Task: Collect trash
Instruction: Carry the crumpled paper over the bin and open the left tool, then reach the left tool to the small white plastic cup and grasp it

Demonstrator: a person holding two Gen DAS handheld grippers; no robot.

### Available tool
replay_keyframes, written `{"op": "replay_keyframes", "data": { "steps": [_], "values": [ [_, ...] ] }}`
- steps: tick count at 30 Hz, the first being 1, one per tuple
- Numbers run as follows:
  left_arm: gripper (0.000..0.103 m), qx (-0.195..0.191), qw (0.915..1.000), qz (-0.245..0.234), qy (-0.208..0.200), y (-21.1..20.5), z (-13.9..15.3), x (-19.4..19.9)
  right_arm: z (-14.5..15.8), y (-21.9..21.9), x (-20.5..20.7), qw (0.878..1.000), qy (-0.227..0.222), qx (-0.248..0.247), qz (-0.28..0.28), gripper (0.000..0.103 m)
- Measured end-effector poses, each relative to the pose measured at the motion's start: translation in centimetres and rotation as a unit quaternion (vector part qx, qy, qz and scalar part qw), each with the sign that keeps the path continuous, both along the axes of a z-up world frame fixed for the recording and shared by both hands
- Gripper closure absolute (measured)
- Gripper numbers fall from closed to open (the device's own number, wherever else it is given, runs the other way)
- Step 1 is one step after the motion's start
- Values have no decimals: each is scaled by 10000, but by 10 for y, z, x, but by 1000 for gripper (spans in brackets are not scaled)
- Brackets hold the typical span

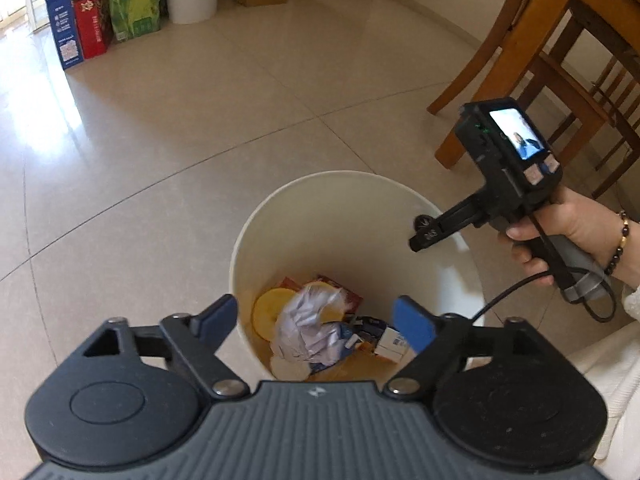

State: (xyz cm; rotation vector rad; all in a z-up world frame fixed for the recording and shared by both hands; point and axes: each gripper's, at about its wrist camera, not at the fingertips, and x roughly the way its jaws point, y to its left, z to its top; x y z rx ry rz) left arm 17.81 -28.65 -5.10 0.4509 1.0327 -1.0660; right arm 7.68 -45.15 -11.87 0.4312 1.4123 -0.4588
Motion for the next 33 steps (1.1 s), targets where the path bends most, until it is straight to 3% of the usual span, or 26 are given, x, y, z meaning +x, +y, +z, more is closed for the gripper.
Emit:
{"op": "replay_keyframes", "data": {
  "steps": [6,12,18,22,25,33],
  "values": [
    [8,48,9984,570,-23,27,-6,27,0,1,-1,10000,4,-19,42,91],
    [7,115,9868,1615,-10,81,-29,71,0,3,0,10000,17,-51,51,90],
    [7,331,9614,2730,21,144,-74,120,-1,6,3,9999,60,-107,60,90],
    [7,362,9356,3486,436,183,-111,148,-2,6,3,9999,62,-119,72,90],
    [7,524,9235,3741,669,196,-135,164,-2,7,3,9998,72,-152,111,90],
    [7,940,9258,3642,382,189,-181,194,-3,10,4,9995,111,-246,174,89]
  ]
}}
